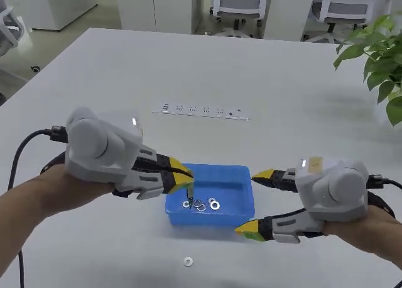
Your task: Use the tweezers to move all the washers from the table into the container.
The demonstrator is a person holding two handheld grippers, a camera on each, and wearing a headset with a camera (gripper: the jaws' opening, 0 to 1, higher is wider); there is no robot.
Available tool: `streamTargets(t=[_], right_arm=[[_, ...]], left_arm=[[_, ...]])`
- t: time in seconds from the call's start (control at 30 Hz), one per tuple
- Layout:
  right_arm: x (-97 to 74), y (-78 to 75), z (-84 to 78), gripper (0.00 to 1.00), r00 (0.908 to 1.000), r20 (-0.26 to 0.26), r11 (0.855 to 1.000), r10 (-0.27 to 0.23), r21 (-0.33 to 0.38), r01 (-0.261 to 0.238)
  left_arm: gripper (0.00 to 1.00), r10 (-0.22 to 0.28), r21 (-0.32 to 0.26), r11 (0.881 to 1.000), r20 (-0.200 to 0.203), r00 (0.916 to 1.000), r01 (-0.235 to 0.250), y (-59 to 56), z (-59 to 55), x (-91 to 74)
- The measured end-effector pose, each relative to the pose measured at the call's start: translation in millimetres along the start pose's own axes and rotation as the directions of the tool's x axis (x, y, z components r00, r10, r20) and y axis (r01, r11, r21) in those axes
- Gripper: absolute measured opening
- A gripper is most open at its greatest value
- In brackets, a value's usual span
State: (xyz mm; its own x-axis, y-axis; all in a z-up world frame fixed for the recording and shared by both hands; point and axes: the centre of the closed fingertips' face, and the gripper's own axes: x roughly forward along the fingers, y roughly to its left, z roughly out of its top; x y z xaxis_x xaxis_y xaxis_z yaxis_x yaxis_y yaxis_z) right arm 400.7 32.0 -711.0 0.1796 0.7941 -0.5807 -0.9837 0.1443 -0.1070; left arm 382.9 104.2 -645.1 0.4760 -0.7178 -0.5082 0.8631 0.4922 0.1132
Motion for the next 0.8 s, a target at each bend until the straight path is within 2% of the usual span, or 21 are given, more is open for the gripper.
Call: streamTargets(t=[0.3,0.5,0.8], right_arm=[[-3.4,11.2,-6.0,0.75,1.0000,-0.003,0.999,-0.003,0.045,0.003],[-7.8,18.3,-9.5,0.84,1.0000,0.007,0.997,-0.003,0.079,0.002],[-8.6,26.2,-9.9,0.94,0.9998,0.018,0.996,-0.001,0.090,-0.001]], left_arm=[[0.06,-0.017,-0.006,1.000,0.007,0.9998,0.017,-16.2,1.8,0.2],[0.06,-0.031,-0.002,1.000,0.001,0.9995,0.031,-25.1,-4.8,0.0],[0.06,-0.056,-0.009,0.998,-0.015,0.9983,0.055,-36.9,-17.6,1.7]])
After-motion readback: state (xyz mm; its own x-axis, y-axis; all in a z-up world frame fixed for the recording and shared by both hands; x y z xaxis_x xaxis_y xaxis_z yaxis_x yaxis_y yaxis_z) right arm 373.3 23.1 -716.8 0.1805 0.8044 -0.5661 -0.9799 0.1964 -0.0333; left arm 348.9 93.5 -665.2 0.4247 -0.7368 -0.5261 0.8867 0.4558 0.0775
